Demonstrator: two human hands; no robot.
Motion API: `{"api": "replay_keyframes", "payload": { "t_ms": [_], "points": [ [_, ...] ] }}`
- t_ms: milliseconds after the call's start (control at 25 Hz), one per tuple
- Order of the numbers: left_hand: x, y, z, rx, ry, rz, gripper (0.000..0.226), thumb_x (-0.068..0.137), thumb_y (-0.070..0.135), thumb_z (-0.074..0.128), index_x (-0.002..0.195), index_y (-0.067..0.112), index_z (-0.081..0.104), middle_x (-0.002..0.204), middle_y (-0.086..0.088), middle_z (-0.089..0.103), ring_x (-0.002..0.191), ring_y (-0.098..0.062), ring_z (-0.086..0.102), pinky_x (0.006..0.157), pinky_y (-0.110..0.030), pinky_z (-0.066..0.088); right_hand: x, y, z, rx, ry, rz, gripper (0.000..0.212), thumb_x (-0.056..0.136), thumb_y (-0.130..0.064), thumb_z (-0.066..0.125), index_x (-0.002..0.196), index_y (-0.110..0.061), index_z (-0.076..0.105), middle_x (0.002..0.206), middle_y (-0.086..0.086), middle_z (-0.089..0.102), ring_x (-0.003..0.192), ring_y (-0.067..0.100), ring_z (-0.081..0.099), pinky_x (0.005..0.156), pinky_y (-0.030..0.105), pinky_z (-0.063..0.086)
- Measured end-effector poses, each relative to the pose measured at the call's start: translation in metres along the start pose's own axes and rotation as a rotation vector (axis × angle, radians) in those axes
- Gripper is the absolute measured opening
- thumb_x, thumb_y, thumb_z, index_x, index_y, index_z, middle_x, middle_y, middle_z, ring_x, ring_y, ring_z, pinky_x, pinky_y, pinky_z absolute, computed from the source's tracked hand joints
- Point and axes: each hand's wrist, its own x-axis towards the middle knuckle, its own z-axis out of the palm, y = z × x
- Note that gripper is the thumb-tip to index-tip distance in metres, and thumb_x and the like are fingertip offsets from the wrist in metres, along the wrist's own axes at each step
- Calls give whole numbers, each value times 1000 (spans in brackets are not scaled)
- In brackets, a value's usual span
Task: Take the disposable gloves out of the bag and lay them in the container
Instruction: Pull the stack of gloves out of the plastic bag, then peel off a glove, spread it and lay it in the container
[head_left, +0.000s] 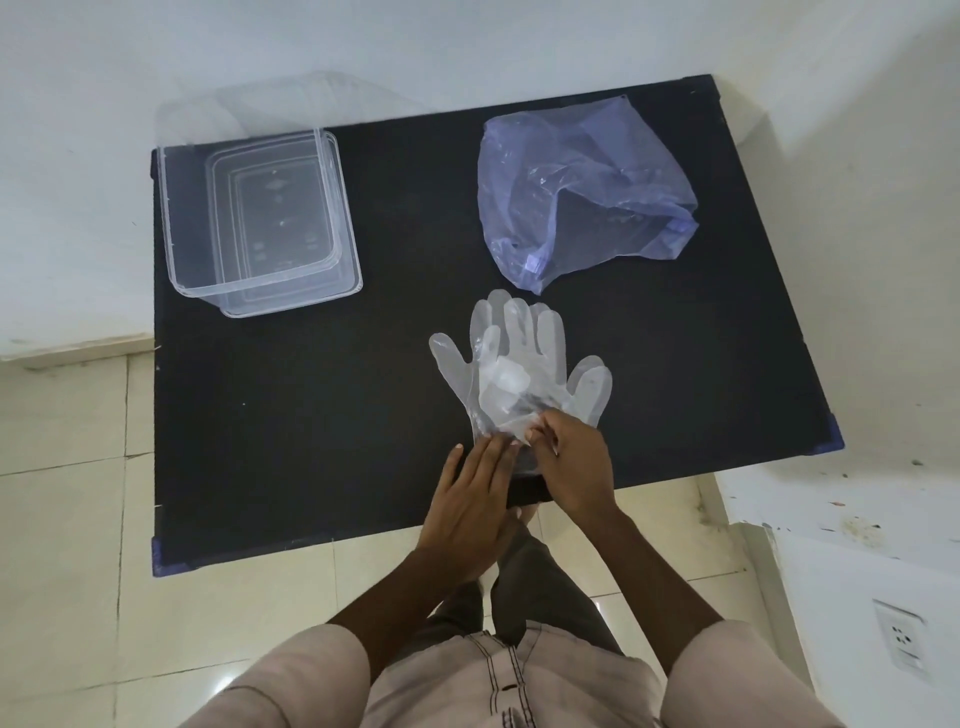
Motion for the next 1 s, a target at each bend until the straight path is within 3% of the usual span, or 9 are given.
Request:
{"api": "replay_keyframes", "payload": {
  "t_ms": [120, 280, 360, 520, 680, 800, 920, 1000],
  "points": [
    [1, -10, 6, 72, -205, -33, 73, 96, 59, 14, 149, 9, 26, 154, -13, 40, 142, -32, 37, 111, -58, 30, 4, -10, -16, -4, 48, -67, 34, 95, -38, 53, 113, -10, 62, 117, 10, 69, 103, 25, 67, 99, 34, 50],
    [1, -14, 6, 112, -355, -66, 80, 93, 65, 17, 151, 10, 19, 158, -13, 33, 146, -32, 28, 113, -59, 19, 17, -28, -60, -24, 170, -160, 21, 95, -29, 57, 95, -9, 63, 96, 10, 69, 84, 20, 65, 82, 28, 54],
    [2, -12, 2, 103, -380, -79, 81, 92, 66, 12, 151, 11, 12, 160, -12, 28, 147, -32, 24, 114, -59, 14, 24, -37, -91, -28, 237, -192, 17, 96, -28, 57, 84, -15, 57, 84, 3, 62, 75, 14, 59, 71, 18, 44],
    [4, -10, -6, 154, -377, -40, 84, 93, 65, 16, 151, 15, -17, 161, -5, -18, 151, -29, -10, 117, -55, -8, 32, -55, -145, -70, 364, -248, 17, 96, -25, 57, 83, -13, 57, 77, 1, 57, 63, 9, 51, 67, 17, 37],
    [9, -5, -22, 150, -432, -39, 82, 96, 59, 25, 153, 13, -11, 165, -8, -14, 151, -28, -12, 120, -56, 3, 33, -67, -183, -175, 437, -307, 21, 96, -24, 57, 94, -4, 64, 87, 14, 68, 73, 21, 59, 75, 30, 47],
    [13, -5, -29, 160, -473, -23, 79, 98, 55, 28, 154, 12, -7, 165, -9, -10, 152, -28, -8, 120, -56, 9, 30, -74, -203, -245, 439, -320, 38, 94, -35, 56, 114, -4, 63, 109, 21, 69, 99, 35, 65, 95, 44, 49],
    [17, -4, -38, 175, -493, -5, 77, 99, 51, 32, 154, 10, -3, 166, -11, -5, 152, -29, -2, 120, -56, 13, 21, -87, -217, -320, 492, -446, 20, 94, -23, 56, 95, -5, 65, 89, 19, 69, 84, 37, 64, 77, 43, 49],
    [21, -5, -42, 169, -517, -1, 77, 98, 48, 36, 154, 9, 0, 166, -11, -1, 152, -29, 3, 119, -55, 17, 17, -93, -218, -358, 507, -478, 23, 95, -25, 56, 96, -3, 65, 93, 19, 70, 85, 35, 66, 79, 37, 50]
  ]
}}
